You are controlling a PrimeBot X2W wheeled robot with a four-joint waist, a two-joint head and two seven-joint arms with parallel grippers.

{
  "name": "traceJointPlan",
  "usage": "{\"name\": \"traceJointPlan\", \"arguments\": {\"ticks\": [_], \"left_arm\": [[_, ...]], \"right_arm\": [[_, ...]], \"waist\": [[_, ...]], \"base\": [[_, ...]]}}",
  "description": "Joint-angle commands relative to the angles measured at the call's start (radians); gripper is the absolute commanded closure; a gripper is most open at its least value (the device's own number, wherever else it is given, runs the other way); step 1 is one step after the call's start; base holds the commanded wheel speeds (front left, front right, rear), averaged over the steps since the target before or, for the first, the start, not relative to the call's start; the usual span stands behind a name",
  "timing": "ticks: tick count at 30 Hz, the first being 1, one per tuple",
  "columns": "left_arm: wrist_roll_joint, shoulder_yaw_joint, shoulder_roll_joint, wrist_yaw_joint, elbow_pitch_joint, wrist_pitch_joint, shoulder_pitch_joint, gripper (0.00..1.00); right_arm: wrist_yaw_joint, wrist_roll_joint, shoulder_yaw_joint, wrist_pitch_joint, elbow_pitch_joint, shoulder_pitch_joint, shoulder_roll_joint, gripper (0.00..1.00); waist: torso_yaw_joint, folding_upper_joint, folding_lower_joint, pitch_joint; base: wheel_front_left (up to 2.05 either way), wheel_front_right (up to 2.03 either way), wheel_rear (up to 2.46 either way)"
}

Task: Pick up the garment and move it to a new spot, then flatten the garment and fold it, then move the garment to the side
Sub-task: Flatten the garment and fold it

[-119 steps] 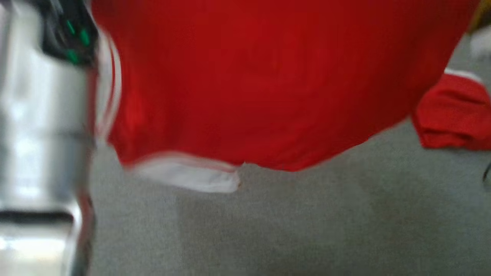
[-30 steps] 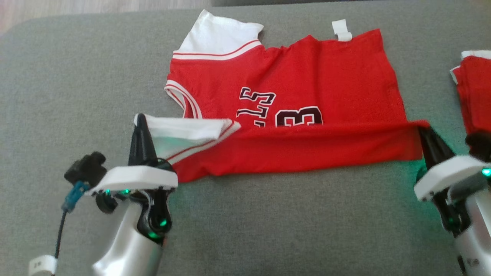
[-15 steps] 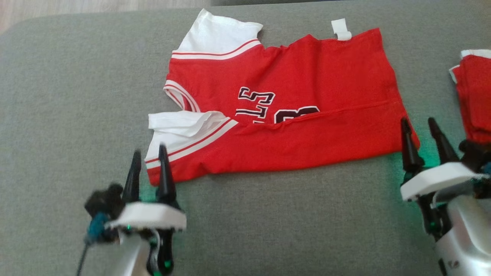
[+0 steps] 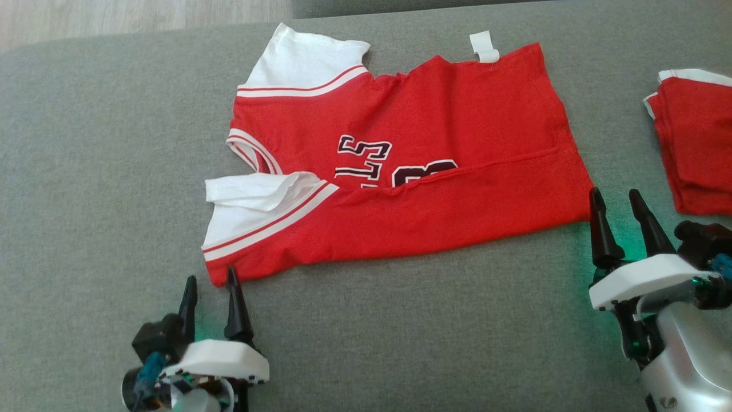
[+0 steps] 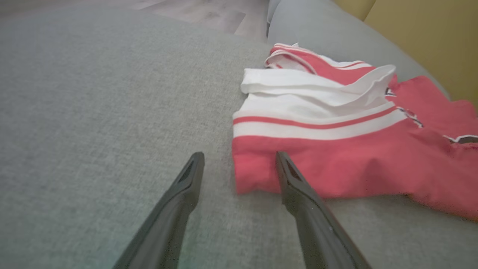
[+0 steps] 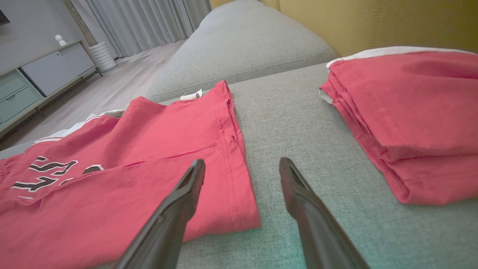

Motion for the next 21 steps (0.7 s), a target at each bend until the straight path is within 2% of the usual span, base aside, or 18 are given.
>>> {"name": "traceJointPlan", "arguments": {"ticks": [1, 4, 7, 9, 12, 13, 21], "left_arm": [[0.001, 0.027, 0.007, 0.013, -0.006, -0.008, -0.006, 0.00], [-0.010, 0.017, 0.007, 0.025, 0.035, -0.008, -0.011, 0.00], [-0.013, 0.002, 0.007, 0.017, 0.072, -0.008, -0.024, 0.00], [-0.017, -0.011, 0.007, 0.004, 0.095, -0.008, -0.034, 0.48], [-0.016, -0.030, 0.007, -0.022, 0.112, -0.008, -0.048, 0.83], [-0.014, -0.034, 0.007, -0.032, 0.114, -0.008, -0.052, 1.00], [0.025, -0.033, 0.007, -0.076, 0.102, -0.008, -0.068, 1.00]], "right_arm": [[-0.001, 0.002, 0.017, -0.012, -0.021, -0.007, -0.008, 0.00], [-0.001, 0.001, 0.019, -0.013, -0.016, -0.008, -0.007, 0.00], [-0.001, 0.000, 0.021, -0.012, -0.009, -0.009, -0.005, 0.00], [-0.001, 0.001, 0.024, -0.005, -0.001, -0.009, -0.003, 0.00], [-0.001, 0.009, 0.026, 0.012, 0.018, -0.013, 0.001, 0.00], [-0.001, 0.010, 0.027, 0.019, 0.027, -0.015, 0.002, 0.00], [-0.001, 0.005, 0.028, 0.050, 0.119, -0.050, 0.017, 0.00]], "waist": [[0.000, 0.0000, 0.0001, -0.001], [0.000, 0.0000, 0.0001, -0.002], [0.002, 0.0000, 0.0001, 0.000], [0.004, 0.0000, 0.0001, 0.003], [0.009, 0.0000, 0.0001, 0.008], [0.011, 0.0000, 0.0001, 0.009], [0.030, 0.0000, 0.0001, 0.009]], "base": [[0.00, 0.00, 0.00], [0.00, 0.00, 0.00], [0.00, 0.00, 0.00], [0.00, 0.00, 0.00], [0.00, 0.00, 0.00], [0.00, 0.00, 0.00], [0.00, 0.00, 0.00]]}}
